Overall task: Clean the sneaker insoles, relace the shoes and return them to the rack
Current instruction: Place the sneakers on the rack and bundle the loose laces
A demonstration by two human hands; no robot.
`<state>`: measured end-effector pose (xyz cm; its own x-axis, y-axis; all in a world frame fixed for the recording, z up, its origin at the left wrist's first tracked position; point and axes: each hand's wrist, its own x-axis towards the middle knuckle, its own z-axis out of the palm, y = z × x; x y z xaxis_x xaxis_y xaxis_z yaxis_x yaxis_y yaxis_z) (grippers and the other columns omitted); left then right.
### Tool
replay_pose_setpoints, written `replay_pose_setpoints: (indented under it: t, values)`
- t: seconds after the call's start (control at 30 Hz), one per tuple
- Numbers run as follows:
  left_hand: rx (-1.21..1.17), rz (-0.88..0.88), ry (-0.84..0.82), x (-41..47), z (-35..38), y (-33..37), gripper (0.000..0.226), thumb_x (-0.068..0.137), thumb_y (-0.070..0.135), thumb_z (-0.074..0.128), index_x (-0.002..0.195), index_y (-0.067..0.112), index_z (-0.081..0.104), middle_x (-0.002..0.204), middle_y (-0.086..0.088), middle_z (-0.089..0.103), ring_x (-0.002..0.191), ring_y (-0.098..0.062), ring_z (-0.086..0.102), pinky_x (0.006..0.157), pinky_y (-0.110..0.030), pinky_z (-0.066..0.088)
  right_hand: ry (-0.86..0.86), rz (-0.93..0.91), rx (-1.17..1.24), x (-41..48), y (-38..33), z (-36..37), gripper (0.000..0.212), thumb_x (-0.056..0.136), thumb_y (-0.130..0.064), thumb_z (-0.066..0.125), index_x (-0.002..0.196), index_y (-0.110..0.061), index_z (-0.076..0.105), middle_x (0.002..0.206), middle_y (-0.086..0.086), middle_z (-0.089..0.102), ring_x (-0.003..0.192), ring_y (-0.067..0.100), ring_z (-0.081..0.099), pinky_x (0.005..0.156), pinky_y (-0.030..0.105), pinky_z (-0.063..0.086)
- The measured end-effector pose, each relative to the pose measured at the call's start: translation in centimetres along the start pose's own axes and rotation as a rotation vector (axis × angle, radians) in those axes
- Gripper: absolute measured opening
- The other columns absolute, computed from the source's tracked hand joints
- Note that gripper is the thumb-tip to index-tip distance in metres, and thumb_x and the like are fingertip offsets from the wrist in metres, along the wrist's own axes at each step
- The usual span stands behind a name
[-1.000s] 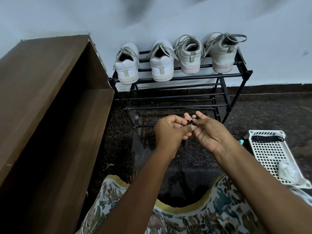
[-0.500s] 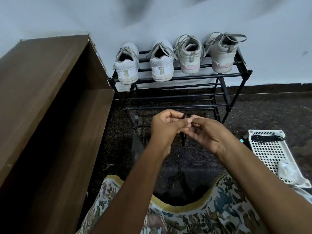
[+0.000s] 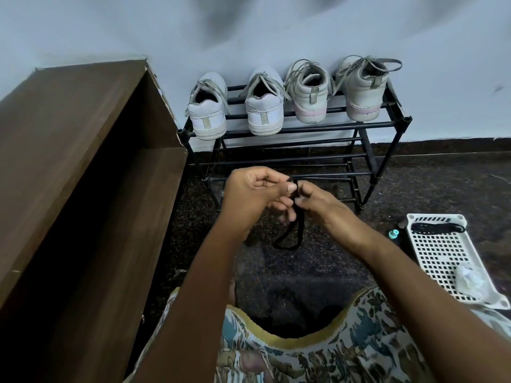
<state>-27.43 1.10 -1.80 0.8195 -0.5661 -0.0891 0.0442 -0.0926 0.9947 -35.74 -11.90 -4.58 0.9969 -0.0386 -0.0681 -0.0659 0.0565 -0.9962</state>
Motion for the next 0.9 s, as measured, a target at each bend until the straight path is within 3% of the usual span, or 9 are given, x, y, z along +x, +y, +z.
replay_pose_setpoints:
  t: [0.07, 0.2, 0.37, 0.5, 0.7, 0.9]
  values:
    - [-0.059, -0.022, 0.024, 0.0, -0.8, 0.4, 0.007, 0.077, -0.001, 0.07, 0.083, 0.0, 0.066, 0.059, -0.008, 0.068, 0.052, -0.012, 0.065, 0.052, -0.018, 0.054, -0.012, 0.01, 0.047, -0.1, 0.0, 0.0, 0.02, 0.102, -0.015, 0.036, 0.102, -0.008, 0.055, 0.069, 0.004, 0.047, 0.074, 0.021, 0.052, 0.074, 0.018, 0.048]
    - [-0.157, -0.052, 0.109, 0.2, -2.6, 0.8, 0.005, 0.08, 0.0, 0.066, 0.08, 0.004, 0.064, 0.056, -0.002, 0.067, 0.05, -0.007, 0.064, 0.051, -0.015, 0.053, 0.016, 0.008, 0.009, -0.1, 0.2, -0.8, 0.025, 0.101, -0.018, 0.038, 0.107, -0.006, 0.059, 0.055, -0.01, 0.039, 0.053, 0.008, 0.042, 0.077, 0.034, 0.046]
    - [-0.296, -0.111, 0.223, 0.4, -4.8, 0.9, 0.007, 0.085, 0.001, 0.061, 0.081, 0.007, 0.061, 0.053, 0.001, 0.065, 0.05, -0.003, 0.062, 0.052, -0.012, 0.051, 0.157, 0.069, -0.07, -0.4, 0.0, -1.8, 0.027, 0.099, -0.012, 0.041, 0.115, -0.003, 0.061, 0.055, -0.007, 0.039, 0.051, 0.008, 0.038, 0.063, 0.023, 0.048]
    - [-0.466, -0.153, 0.337, 0.6, -6.1, 0.9, 0.012, 0.089, 0.001, 0.056, 0.08, 0.009, 0.058, 0.053, 0.004, 0.066, 0.053, -0.002, 0.065, 0.053, -0.011, 0.051, 0.261, 0.157, -0.038, -0.8, -0.6, -2.8, 0.022, 0.099, -0.013, 0.044, 0.103, -0.017, 0.065, 0.054, -0.006, 0.04, 0.053, 0.01, 0.041, 0.04, 0.008, 0.033]
    - [-0.614, -0.172, 0.464, 1.0, -7.7, 0.3, 0.011, 0.09, 0.001, 0.055, 0.082, 0.007, 0.058, 0.056, 0.003, 0.068, 0.057, -0.004, 0.068, 0.055, -0.012, 0.052, 0.339, 0.318, 0.106, -0.7, 0.6, -4.1, 0.015, 0.096, -0.014, 0.051, 0.098, -0.01, 0.065, 0.055, -0.005, 0.046, 0.041, 0.003, 0.039, 0.052, 0.021, 0.052]
    - [-0.355, -0.183, 0.409, 1.3, -5.8, -0.9, 0.004, 0.083, -0.003, 0.064, 0.083, 0.001, 0.062, 0.062, -0.003, 0.07, 0.062, -0.01, 0.07, 0.061, -0.018, 0.057, 0.602, 0.464, 0.519, 0.0, 1.5, -2.7, 0.016, 0.097, -0.005, 0.047, 0.088, -0.007, 0.059, 0.058, 0.005, 0.055, 0.042, 0.008, 0.054, 0.04, 0.019, 0.05]
